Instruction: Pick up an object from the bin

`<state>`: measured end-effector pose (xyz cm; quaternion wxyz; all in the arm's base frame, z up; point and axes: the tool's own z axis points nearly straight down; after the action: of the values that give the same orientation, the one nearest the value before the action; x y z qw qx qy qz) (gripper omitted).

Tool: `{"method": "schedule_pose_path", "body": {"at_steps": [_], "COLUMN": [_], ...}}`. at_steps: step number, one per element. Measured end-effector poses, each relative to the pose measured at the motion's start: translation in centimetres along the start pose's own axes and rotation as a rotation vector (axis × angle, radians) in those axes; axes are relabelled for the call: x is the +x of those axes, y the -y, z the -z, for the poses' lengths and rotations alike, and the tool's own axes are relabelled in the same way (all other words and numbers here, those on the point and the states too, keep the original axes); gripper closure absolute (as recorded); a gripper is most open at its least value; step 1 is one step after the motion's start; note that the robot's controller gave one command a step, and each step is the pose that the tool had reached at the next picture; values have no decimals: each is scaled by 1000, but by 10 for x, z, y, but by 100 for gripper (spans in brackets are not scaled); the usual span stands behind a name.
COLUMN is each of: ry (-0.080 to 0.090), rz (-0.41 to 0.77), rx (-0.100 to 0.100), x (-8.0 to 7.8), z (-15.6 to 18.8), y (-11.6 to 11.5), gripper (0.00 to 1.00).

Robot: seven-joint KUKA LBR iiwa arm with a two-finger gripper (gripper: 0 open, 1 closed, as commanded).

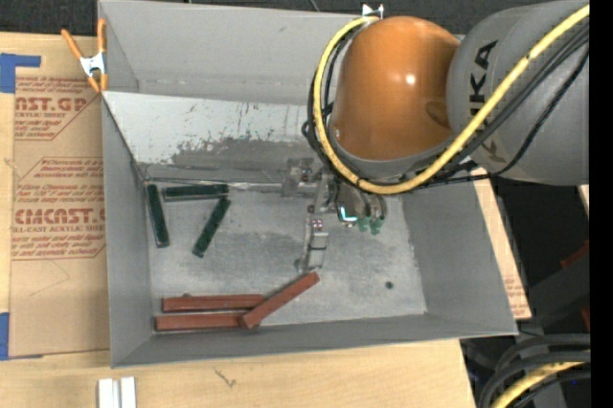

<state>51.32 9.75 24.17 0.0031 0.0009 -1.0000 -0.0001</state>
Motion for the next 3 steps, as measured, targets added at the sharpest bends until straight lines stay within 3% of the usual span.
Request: {"method": "schedule_pose_path", "body": {"at_steps": [1, 2, 3], "ry": [8, 14, 10], "rz": [-1, -23, 114], "rx": [-1, -2, 0], "x": [-2, 8, 8], "z": [4, -47, -109], "y": [1, 19, 41], "gripper": [0, 0, 0]}}
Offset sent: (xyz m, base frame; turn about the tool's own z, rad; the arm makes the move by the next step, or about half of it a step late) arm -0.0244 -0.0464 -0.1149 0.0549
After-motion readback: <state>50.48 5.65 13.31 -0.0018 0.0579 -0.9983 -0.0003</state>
